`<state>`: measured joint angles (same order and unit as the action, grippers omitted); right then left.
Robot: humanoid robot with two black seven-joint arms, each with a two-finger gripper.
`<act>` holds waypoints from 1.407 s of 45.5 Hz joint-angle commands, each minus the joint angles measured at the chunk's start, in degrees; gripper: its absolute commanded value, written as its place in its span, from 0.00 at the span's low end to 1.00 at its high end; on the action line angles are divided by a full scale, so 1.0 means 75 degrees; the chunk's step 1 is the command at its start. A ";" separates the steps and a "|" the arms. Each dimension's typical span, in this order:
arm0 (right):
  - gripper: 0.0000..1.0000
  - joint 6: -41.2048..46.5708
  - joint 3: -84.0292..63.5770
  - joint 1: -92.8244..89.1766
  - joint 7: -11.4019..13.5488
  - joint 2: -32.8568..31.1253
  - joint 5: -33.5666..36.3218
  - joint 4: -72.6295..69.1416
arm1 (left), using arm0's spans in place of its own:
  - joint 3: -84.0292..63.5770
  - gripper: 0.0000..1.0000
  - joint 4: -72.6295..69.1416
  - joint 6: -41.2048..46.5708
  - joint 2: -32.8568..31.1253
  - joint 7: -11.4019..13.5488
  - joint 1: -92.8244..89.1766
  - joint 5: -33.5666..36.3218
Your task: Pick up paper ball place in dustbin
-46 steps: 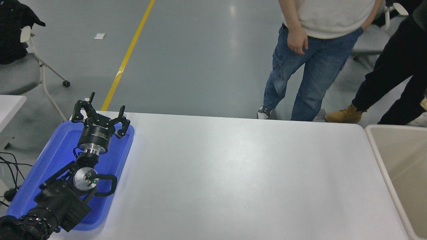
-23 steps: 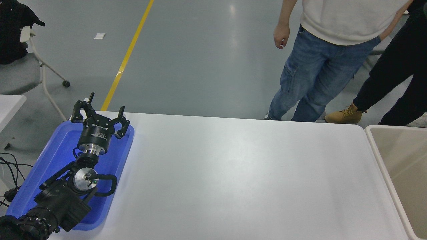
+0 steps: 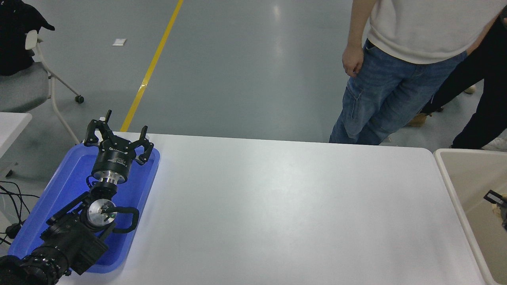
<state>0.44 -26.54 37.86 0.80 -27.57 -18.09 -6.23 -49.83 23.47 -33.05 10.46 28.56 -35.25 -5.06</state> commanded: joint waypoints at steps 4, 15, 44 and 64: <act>0.94 -0.0866 0.0128 -0.0161 -0.0013 0.0078 0.0009 0.0034 | 0.0000 1.00 0.0000 0.0000 0.0000 0.0000 -0.0011 -0.0005; 1.00 -0.1090 0.0128 -0.0161 -0.0001 0.0067 0.0009 0.0022 | 0.0000 1.00 0.0000 0.0000 0.0000 0.0000 0.0001 -0.0005; 1.00 -0.1019 0.3594 0.0682 -0.0059 -0.0015 0.0127 -0.0270 | 0.0000 1.00 0.0000 0.0000 0.0000 0.0000 0.0001 -0.0005; 1.00 -0.0879 0.9217 0.0496 -0.0235 -0.1035 0.0009 -0.3609 | 0.0000 1.00 0.0000 0.0000 0.0000 0.0000 0.0001 0.0006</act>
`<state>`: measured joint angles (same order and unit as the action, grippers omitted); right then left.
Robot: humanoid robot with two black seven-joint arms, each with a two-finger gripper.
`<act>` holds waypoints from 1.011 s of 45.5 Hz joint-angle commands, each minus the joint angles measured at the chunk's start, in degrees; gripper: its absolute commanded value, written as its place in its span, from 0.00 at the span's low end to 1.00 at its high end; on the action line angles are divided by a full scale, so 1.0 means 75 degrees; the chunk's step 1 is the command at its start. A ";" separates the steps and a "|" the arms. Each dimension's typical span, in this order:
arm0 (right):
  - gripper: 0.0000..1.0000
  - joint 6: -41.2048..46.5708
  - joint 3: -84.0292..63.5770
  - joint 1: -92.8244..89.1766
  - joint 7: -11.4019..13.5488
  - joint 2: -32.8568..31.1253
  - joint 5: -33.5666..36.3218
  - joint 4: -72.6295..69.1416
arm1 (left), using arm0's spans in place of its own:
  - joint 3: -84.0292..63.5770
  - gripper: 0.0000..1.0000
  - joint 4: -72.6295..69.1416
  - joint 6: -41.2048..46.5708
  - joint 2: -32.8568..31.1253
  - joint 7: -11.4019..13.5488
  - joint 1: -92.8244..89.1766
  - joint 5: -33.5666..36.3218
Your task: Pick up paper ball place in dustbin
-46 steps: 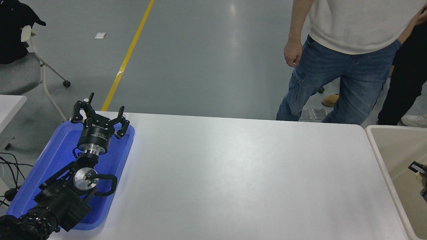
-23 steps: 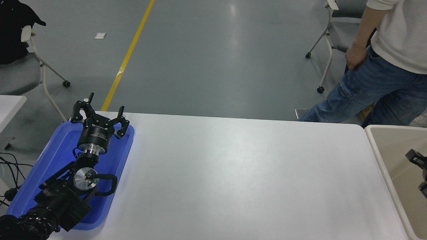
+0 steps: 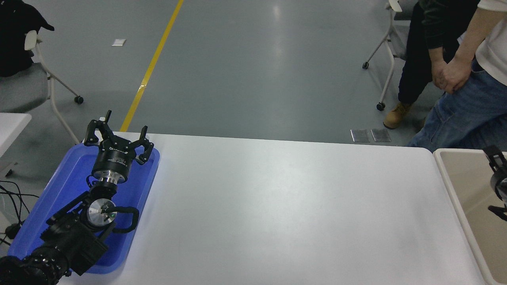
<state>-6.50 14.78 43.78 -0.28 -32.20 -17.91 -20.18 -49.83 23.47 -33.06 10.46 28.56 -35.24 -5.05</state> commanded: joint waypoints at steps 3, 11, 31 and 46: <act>1.00 0.0070 0.5139 -0.0691 -0.0103 -0.0360 -0.0014 -0.2230 | 0.0000 1.00 -0.0001 0.0001 0.0000 0.0000 -0.0001 -0.0007; 1.00 0.0409 0.7005 -0.1348 -0.0115 -0.0184 -0.0026 -0.3648 | 0.0000 1.00 -0.0001 0.0001 0.0000 0.0000 -0.0001 -0.0007; 1.00 0.0680 0.8167 -0.1805 -0.2491 0.0718 -0.0377 -0.4189 | 0.0000 1.00 -0.0001 0.0001 0.0000 0.0000 -0.0001 -0.0007; 1.00 0.0855 0.8014 -0.2766 -0.3092 0.1679 -0.0436 -0.4153 | 0.0000 1.00 -0.0001 0.0001 0.0000 0.0000 -0.0001 -0.0007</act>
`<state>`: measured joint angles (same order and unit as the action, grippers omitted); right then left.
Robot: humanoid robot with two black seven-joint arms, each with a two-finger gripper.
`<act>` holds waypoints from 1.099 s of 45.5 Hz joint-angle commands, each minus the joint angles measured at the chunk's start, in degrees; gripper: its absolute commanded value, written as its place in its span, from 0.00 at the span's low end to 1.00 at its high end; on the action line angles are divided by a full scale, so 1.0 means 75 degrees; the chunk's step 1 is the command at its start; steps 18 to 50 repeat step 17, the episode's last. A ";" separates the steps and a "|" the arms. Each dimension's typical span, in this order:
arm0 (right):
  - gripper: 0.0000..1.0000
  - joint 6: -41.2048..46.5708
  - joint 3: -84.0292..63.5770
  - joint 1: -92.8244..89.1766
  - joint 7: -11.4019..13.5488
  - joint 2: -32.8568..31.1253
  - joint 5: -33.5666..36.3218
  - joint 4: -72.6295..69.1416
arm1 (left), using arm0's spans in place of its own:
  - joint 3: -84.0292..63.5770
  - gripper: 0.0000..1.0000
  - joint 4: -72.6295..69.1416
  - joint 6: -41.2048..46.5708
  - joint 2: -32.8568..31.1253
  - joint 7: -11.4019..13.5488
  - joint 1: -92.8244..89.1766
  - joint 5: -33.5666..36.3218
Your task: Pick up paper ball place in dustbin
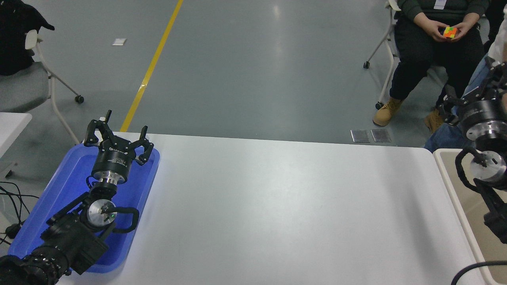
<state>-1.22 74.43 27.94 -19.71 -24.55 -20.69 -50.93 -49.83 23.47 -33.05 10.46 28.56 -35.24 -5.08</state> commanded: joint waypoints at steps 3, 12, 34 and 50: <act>1.00 0.0221 0.0014 -0.0807 -0.0501 0.0824 -0.0065 -0.0019 | 0.0000 1.00 0.0000 0.0001 0.0000 0.0000 0.0000 -0.0003; 1.00 0.0233 -0.0431 -0.0913 -0.0501 0.0895 -0.0065 0.0052 | 0.0000 1.00 0.0000 0.0001 0.0000 0.0000 0.0000 -0.0003; 1.00 0.0233 -0.0595 -0.0866 -0.0513 0.0848 -0.0054 0.0087 | 0.0000 1.00 0.0000 0.0001 0.0000 0.0000 0.0000 -0.0003; 1.00 0.0233 -0.0595 -0.0866 -0.0513 0.0848 -0.0054 0.0087 | 0.0000 1.00 0.0000 0.0001 0.0000 0.0000 0.0000 -0.0003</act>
